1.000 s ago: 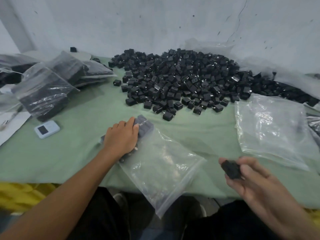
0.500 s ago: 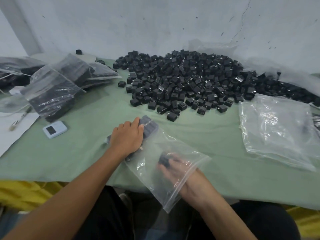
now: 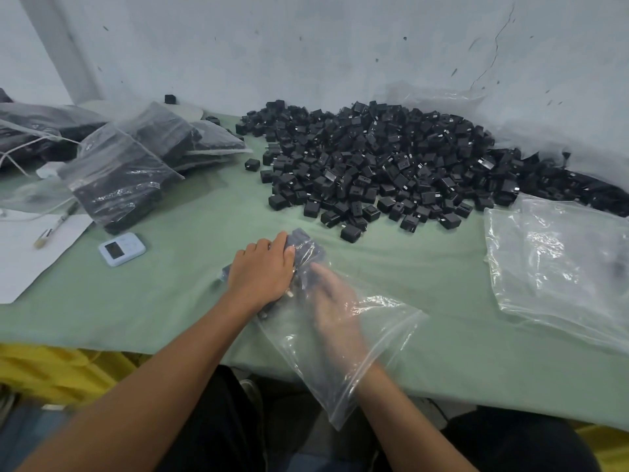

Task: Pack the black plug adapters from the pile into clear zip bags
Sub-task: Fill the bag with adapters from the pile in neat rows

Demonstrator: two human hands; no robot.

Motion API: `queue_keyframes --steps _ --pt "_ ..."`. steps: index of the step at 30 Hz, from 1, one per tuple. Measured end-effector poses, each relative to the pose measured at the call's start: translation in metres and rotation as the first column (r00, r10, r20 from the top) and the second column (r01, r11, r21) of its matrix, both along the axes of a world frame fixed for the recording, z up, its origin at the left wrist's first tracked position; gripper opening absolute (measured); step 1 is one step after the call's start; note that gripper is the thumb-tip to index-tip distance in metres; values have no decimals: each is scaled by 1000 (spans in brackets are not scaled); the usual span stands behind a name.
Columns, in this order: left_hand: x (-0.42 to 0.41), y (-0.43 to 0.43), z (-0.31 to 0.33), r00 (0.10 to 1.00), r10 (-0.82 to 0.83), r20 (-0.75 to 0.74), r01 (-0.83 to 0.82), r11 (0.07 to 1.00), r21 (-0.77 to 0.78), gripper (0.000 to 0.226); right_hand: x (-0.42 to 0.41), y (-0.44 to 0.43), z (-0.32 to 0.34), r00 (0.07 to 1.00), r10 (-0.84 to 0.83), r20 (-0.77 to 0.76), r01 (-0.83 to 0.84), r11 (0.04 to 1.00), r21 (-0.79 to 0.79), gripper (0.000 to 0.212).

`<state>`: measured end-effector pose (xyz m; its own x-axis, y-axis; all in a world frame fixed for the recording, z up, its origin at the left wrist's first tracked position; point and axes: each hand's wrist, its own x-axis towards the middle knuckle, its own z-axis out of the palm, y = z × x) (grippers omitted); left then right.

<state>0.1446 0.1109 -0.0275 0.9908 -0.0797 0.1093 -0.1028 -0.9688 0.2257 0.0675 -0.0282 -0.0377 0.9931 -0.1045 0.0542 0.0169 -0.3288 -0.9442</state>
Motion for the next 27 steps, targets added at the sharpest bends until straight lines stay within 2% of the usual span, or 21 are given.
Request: queue_keyframes --steps 2,5,8,12,14,17,21,25,27 --pt "0 0 1 1000 1 3 -1 1000 1 37 -4 8 0 1000 12 24 -13 1000 27 29" --pt "-1 0 1 1000 -4 7 4 1000 -12 37 -12 21 2 998 -61 27 50 954 297 18" --pt "0 0 1 1000 -6 -4 6 999 -32 37 -17 12 7 997 -43 58 33 986 166 18" --pt "0 1 2 1000 -4 -24 3 999 -50 38 -25 7 16 987 29 157 -42 996 83 21" --pt "0 2 2 1000 -3 -23 2 998 -59 37 -23 7 9 994 54 93 -57 998 31 23" --pt "-1 1 3 1000 -3 -23 1 998 -65 35 -21 0 -1 996 50 -74 -47 998 45 30" --pt "2 2 2 999 -1 -49 -4 995 -97 36 -17 -5 -5 997 74 -21 -72 995 63 22" --pt "6 3 1 996 6 -84 -14 996 -93 57 -15 -6 -7 996 81 -35 -79 995 60 19" --pt "8 4 1 995 7 -96 -16 995 -95 62 -15 -7 -9 997 75 6 -75 996 49 23"
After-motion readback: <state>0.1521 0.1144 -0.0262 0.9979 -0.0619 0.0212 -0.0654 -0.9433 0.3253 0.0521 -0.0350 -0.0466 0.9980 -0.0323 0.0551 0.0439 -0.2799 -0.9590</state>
